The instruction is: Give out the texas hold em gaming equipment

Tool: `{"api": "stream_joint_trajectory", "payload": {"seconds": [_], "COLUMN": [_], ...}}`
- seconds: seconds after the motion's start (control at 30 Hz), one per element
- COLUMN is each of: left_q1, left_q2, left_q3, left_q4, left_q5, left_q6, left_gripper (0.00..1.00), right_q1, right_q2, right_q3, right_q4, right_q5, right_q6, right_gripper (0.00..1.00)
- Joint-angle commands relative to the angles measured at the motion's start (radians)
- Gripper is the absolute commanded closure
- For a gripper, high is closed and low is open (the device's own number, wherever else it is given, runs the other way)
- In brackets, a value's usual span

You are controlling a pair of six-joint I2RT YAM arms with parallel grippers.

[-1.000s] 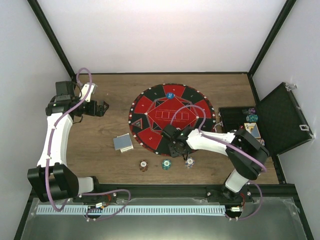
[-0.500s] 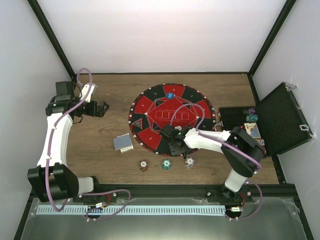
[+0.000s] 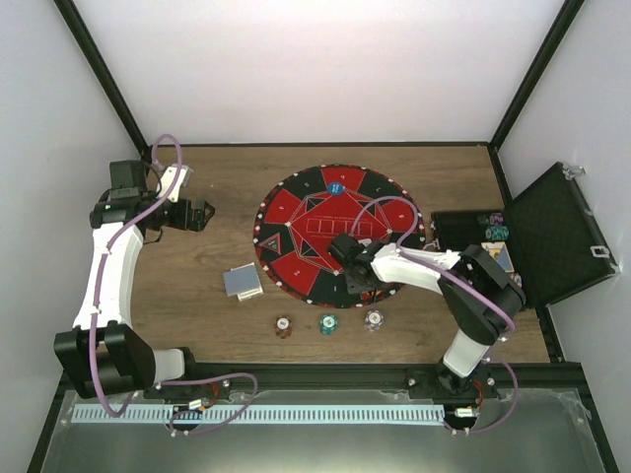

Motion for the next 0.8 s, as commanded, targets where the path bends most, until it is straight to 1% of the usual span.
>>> {"api": "stream_joint_trajectory", "payload": {"seconds": [0.0, 0.13, 0.33, 0.43, 0.47, 0.5, 0.63, 0.77], "left_q1": [0.005, 0.005, 0.005, 0.005, 0.005, 0.005, 0.005, 0.005], "left_q2": [-0.008, 0.001, -0.002, -0.006, -0.008, -0.011, -0.023, -0.037], "left_q3": [0.01, 0.03, 0.031, 0.018, 0.012, 0.006, -0.009, -0.007], "left_q4": [-0.002, -0.009, -0.006, 0.002, 0.006, 0.008, 0.011, 0.008], "left_q5": [-0.001, -0.014, -0.045, -0.06, -0.064, -0.066, -0.076, -0.075], "left_q6": [0.011, 0.014, -0.007, -0.017, -0.021, -0.025, -0.027, -0.022], "left_gripper": [0.0, 0.0, 0.0, 0.0, 0.0, 0.0, 0.0, 0.0], "right_q1": [-0.024, 0.004, 0.169, 0.276, 0.308, 0.341, 0.433, 0.464], "right_q2": [0.007, -0.043, -0.083, -0.055, -0.037, -0.014, 0.089, 0.165], "right_q3": [0.024, 0.111, 0.288, 0.362, 0.386, 0.406, 0.491, 0.524], "right_q4": [-0.034, -0.076, -0.134, -0.122, -0.115, -0.109, -0.108, -0.105], "right_q5": [0.056, 0.05, -0.031, -0.094, -0.117, -0.135, -0.169, -0.188], "right_q6": [-0.025, -0.034, -0.025, -0.015, -0.013, -0.01, -0.003, -0.012], "right_gripper": [0.7, 0.69, 0.47, 0.3, 0.26, 0.23, 0.18, 0.18]}}
